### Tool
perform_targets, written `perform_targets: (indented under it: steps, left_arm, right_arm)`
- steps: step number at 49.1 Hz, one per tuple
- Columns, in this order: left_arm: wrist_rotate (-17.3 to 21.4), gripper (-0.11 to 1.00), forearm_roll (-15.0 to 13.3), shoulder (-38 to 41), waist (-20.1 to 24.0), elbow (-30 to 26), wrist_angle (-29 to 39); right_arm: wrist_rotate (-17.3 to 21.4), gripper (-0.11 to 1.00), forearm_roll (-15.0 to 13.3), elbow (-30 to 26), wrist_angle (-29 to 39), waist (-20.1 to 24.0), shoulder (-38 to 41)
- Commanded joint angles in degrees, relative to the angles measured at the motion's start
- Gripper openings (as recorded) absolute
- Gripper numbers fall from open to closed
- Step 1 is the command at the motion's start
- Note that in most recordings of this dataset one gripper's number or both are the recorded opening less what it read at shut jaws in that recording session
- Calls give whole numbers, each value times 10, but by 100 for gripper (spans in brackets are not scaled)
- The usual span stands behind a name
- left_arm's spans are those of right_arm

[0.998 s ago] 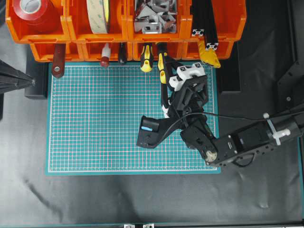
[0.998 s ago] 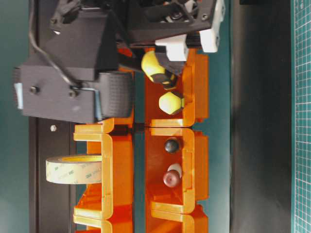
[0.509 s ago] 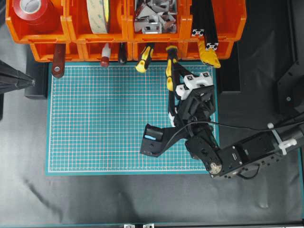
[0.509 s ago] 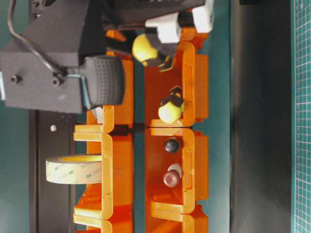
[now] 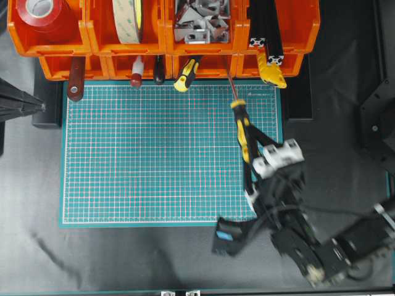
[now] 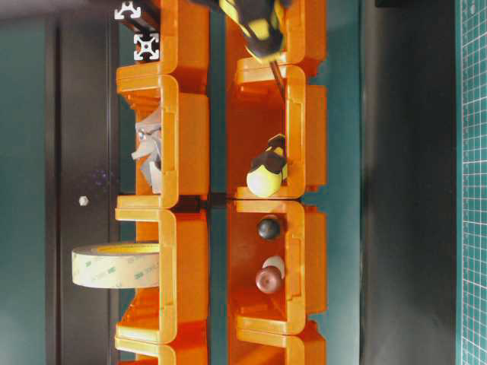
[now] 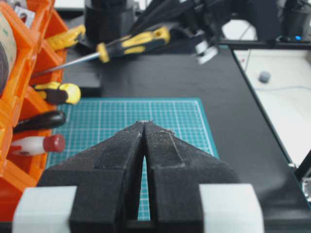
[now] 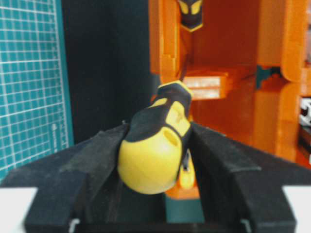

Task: Pick screwdriver from container rack with right arm.
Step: 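Pull the screwdriver out of the rack and back toward the robot, then lower the screwdriver onto the cutting mat and open the right gripper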

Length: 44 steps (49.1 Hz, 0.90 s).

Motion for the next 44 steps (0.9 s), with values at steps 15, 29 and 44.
perform_targets:
  steps: [15, 29, 44]
  left_arm:
    - [-2, 0, 2, 2, -1, -7, -2]
    - [-2, 0, 2, -11, 3, -9, 13]
    - [-2, 0, 3, -26, 2, -13, 13]
  right_arm:
    - [-97, 40, -4, -127, 87, 102, 18]
    - [-258, 40, -9, -243, 90, 123, 69]
    - [-254, 40, -4, -178, -16, 105, 67]
